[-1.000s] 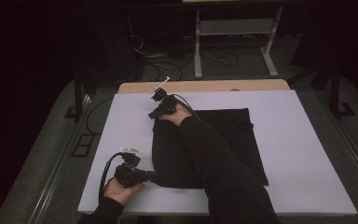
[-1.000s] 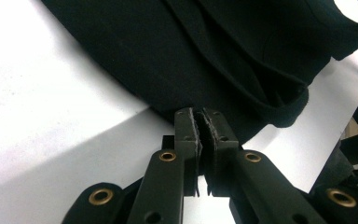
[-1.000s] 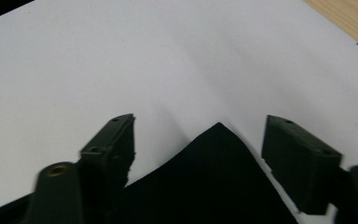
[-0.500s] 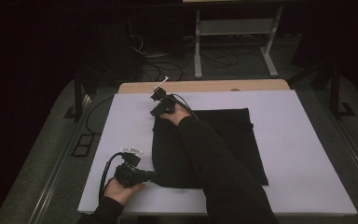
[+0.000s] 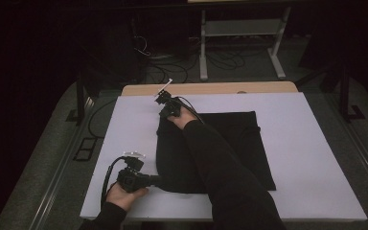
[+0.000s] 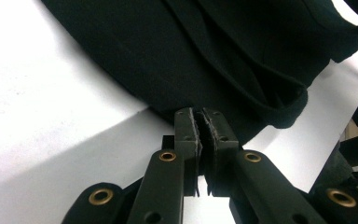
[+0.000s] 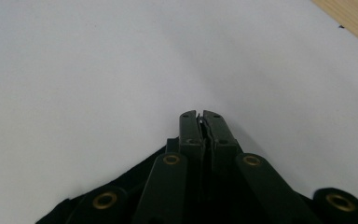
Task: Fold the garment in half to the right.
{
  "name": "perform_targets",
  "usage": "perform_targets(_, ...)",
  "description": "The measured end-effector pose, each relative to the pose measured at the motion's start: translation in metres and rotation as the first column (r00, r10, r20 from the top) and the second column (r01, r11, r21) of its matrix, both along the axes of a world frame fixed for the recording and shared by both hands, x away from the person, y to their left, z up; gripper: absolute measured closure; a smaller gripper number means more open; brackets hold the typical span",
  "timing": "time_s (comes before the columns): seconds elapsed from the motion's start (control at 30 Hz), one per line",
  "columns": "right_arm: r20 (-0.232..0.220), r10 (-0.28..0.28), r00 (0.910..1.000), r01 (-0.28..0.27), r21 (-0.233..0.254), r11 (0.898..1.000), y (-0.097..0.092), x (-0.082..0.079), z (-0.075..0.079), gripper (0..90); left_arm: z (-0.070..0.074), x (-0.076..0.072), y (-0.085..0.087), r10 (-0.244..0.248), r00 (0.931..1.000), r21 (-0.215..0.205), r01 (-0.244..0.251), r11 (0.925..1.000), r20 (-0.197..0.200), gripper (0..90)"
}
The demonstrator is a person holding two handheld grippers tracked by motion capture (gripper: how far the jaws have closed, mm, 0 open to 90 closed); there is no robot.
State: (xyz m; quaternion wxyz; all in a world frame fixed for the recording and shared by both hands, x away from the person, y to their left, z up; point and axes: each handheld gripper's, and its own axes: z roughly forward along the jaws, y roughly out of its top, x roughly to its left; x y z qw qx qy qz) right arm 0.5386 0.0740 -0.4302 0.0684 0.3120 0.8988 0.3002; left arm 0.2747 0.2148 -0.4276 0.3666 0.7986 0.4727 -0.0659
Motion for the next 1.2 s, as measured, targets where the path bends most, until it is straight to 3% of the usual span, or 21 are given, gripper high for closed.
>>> perform_targets(0.4,0.016,0.014,0.9998,-0.014,0.008,1.0,-0.008,-0.011,0.022,86.6,0.004,-0.002,-0.002,-0.001,0.9997,-0.021,0.001,0.9998,0.024,83.8)
perform_targets(0.73,0.013,-0.042,0.999,0.04,0.102,0.994,-0.036,-0.023,0.035,86.6,0.012,-0.004,-0.006,0.005,0.9983,-0.047,-0.002,0.9989,0.058,84.0)
perform_targets(0.93,0.023,-0.051,0.9984,0.048,0.124,0.991,-0.048,-0.027,0.039,86.6,0.017,-0.006,-0.008,0.017,0.9972,-0.077,-0.011,0.997,0.073,84.4)
perform_targets(1.07,0.03,-0.067,0.9973,0.062,0.144,0.988,-0.056,-0.028,0.043,86.6,0.021,-0.008,-0.01,0.02,0.9964,-0.123,-0.01,0.9924,0.082,84.6)
perform_targets(1.2,0.042,-0.084,0.9956,0.076,0.16,0.984,-0.067,-0.026,0.049,86.6,0.027,-0.007,-0.015,0.012,0.9952,-0.135,0.001,0.9908,0.097,84.6)
